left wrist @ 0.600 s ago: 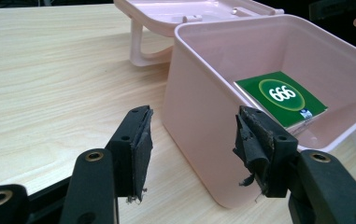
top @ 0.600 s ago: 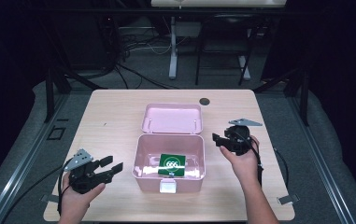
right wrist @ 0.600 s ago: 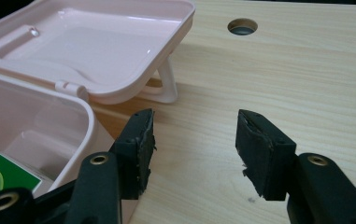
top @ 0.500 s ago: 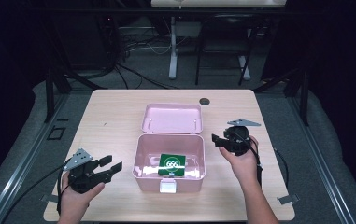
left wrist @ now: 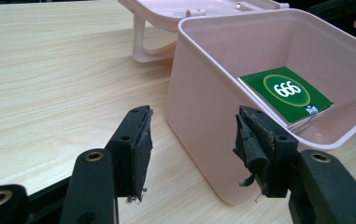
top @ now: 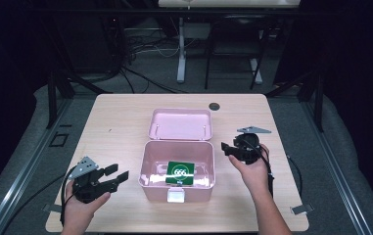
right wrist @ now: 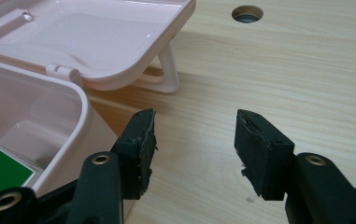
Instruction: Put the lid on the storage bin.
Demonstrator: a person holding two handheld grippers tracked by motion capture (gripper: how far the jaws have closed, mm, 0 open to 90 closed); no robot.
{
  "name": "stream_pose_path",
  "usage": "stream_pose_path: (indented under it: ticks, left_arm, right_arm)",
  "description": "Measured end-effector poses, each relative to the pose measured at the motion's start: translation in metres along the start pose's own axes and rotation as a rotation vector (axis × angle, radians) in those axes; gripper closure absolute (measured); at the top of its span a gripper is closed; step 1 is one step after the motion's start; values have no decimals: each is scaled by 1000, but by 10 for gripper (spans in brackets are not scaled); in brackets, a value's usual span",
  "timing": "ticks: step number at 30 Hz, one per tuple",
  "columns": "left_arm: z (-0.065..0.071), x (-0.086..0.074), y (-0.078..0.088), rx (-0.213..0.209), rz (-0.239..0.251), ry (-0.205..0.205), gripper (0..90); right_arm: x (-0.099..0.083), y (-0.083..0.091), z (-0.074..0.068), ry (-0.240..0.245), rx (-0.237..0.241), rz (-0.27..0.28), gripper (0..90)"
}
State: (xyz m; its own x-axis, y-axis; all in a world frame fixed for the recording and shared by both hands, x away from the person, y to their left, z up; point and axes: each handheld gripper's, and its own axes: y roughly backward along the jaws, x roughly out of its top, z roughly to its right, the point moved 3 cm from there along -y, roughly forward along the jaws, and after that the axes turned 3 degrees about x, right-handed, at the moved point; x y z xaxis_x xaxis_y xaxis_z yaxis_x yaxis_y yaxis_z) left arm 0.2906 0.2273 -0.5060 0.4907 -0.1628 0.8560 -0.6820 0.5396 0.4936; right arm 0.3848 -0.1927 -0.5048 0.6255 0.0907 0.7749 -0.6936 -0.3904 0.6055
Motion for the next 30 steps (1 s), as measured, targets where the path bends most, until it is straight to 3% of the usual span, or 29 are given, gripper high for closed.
stream_pose_path:
  ticks: [8, 16, 20, 30]
  left_arm:
    - [0, 0, -1, 0, -4, -4, 458]
    - [0, 2, -1, 2, -3, 5, 458]
    - [2, 4, -2, 8, -5, 1, 462]
    - [9, 9, -5, -12, -14, -12, 473]
  right_arm:
    - [2, 2, -4, 17, 5, 4, 477]
    - [9, 6, -3, 5, 16, 21, 477]
    - [15, 3, -1, 21, 11, -14, 480]
    - [43, -3, -6, -15, 74, -80, 494]
